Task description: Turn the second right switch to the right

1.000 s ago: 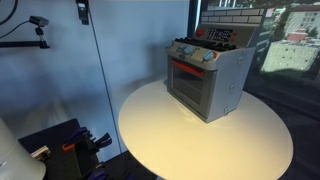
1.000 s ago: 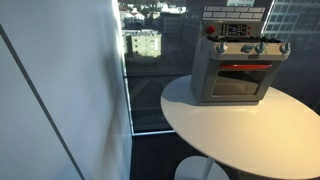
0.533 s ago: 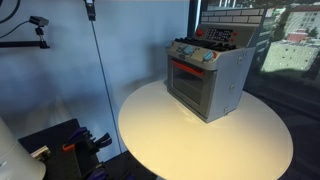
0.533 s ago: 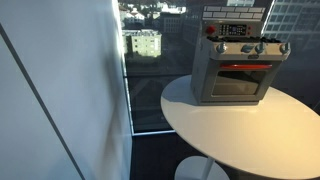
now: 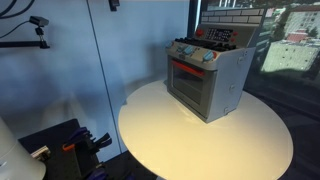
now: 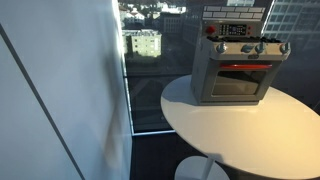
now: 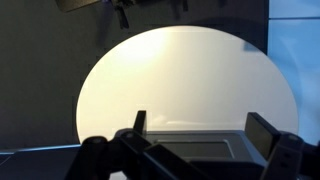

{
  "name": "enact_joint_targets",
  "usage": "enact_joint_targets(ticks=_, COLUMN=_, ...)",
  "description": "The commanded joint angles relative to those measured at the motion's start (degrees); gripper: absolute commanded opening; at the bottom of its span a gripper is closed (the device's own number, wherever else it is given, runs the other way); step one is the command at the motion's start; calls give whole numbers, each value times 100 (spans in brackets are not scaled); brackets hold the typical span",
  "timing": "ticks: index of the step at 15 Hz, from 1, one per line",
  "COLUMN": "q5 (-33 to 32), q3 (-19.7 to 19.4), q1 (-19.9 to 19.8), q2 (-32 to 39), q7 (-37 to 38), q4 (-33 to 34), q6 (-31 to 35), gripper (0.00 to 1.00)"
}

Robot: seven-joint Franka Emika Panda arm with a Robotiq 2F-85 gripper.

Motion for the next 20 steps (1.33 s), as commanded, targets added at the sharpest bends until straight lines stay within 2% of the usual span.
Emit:
enact_joint_targets(ticks=1, q5=-135, q3=-138, q1=-22, q2=595, q7=75, q4=609, q6=223, gripper=100)
enact_joint_targets(ticks=10, q5=-571, q3=-430, q1=-7, q2=1379, q7=0, q4=1046, q6=1754, gripper=100)
enact_joint_targets(ticks=11, q5=-605, q3=-442, q1=0, q2=1418, q7=55, q4=1096, q6=1804, gripper=100)
enact_joint_targets(ticks=12, q5=-511, q3=-459, q1=52, q2=1250, q7=14, q4=831, q6=1759, gripper=100)
enact_joint_targets(ticks=20, q5=-501, q3=-543, q1=48, q2=1350, q7=-41, q4=940, q6=1934, gripper=100)
